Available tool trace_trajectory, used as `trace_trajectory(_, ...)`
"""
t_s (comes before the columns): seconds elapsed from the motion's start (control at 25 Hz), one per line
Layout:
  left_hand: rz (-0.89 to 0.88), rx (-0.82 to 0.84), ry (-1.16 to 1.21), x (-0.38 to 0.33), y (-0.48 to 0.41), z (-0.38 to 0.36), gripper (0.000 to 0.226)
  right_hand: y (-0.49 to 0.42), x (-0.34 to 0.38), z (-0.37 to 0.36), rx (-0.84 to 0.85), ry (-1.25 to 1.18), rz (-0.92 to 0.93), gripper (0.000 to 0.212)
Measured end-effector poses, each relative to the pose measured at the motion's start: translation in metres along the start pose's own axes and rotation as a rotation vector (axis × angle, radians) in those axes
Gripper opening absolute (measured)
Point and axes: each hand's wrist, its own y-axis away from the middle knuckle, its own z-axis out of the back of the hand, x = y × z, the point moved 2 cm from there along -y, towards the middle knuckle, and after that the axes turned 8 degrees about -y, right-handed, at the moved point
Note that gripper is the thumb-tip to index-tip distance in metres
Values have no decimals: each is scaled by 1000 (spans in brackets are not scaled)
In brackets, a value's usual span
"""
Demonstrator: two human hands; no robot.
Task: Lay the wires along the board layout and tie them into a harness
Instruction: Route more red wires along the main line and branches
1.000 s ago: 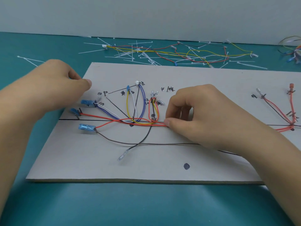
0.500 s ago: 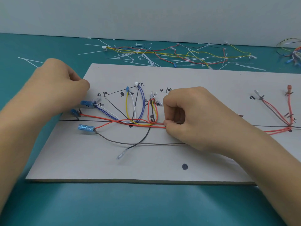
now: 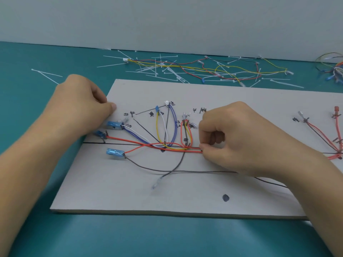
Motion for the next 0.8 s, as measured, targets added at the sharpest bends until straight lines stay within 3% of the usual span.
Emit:
trace_trajectory(0.48, -55, -13, 7, -7, -1, 6, 17, 4, -8, 5, 0, -45, -128, 14)
trace_trajectory(0.64, -331, 32, 98, -22, 8, 2, 5, 1, -10, 5, -86, -107, -161, 32)
trace_trajectory(0.8, -593, 233, 165, -34, 19, -5, 8, -2, -15, 4, -101, -116, -215, 22)
